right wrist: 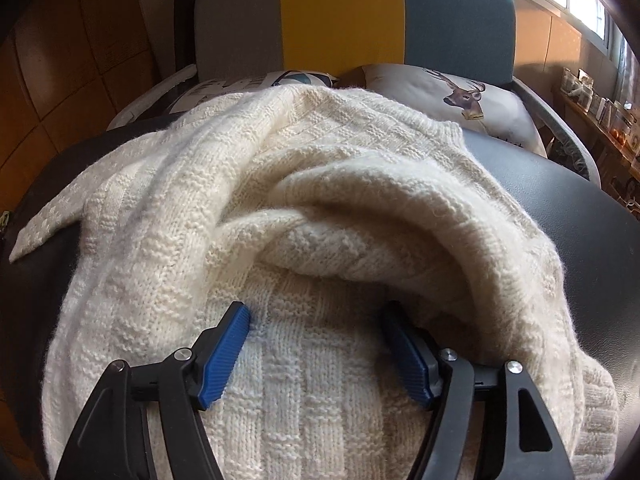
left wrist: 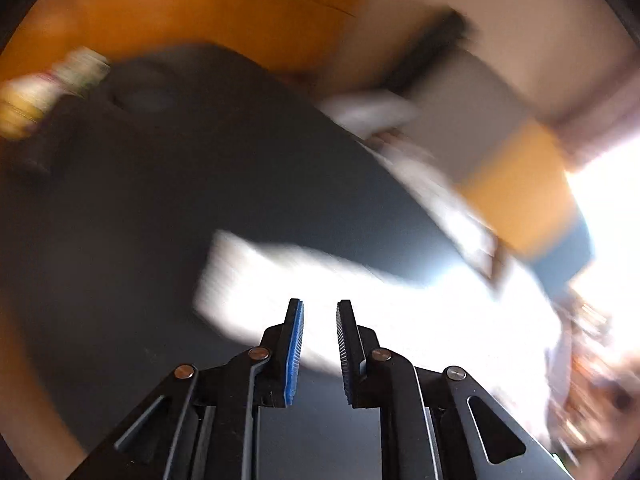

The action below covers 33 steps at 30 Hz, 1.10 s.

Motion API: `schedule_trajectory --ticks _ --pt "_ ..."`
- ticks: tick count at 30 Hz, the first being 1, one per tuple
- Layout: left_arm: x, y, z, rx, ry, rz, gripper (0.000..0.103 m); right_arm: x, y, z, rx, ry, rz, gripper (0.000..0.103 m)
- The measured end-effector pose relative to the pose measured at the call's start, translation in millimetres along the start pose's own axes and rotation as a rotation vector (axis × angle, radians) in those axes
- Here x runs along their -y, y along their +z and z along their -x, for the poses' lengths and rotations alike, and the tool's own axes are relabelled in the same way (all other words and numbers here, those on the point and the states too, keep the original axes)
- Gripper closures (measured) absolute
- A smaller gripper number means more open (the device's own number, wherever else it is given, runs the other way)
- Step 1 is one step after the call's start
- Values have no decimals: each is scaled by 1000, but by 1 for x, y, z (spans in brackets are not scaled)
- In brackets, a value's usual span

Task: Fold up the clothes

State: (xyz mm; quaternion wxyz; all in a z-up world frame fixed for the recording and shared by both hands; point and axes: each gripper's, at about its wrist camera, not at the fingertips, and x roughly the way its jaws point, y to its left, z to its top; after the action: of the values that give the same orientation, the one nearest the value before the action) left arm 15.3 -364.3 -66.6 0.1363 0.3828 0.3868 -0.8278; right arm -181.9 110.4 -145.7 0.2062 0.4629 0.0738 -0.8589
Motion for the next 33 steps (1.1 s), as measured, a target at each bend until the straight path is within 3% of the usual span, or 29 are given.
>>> schedule_trajectory --ticks 1,5,8,10,17,21,22,24,26,30,33 --pt "17 -24 -4 -56 -71 -39 87 0 1 0 -6 -1 3 32" --pt "83 -118 -27 -278 -230 -196 87 1 6 11 -75 31 10 32" --pt "116 -174 -37 -400 -286 -264 87 6 -2 35 -45 90 5 32" --pt "124 -192 -45 -445 -289 -252 87 10 -12 47 -33 103 18 32" --pt "116 -215 -27 -450 -229 -233 85 49 -52 74 -10 144 -61 32" --pt "125 -213 -55 -445 -215 -240 85 64 -69 68 -43 130 -108 32" --pt "129 -211 -60 -440 -212 -253 85 65 -71 68 -39 130 -105 32" --pt "137 -208 -70 -426 -195 -277 99 65 -73 69 -40 130 -94 32" --pt "140 -206 -73 -406 -167 -286 103 60 -74 66 -62 113 -60 32" --pt "119 -192 -62 -355 -109 -261 103 44 -81 66 -96 55 21 29" --pt "97 -169 -49 -295 -32 -261 103 33 -91 70 -118 51 39 18"
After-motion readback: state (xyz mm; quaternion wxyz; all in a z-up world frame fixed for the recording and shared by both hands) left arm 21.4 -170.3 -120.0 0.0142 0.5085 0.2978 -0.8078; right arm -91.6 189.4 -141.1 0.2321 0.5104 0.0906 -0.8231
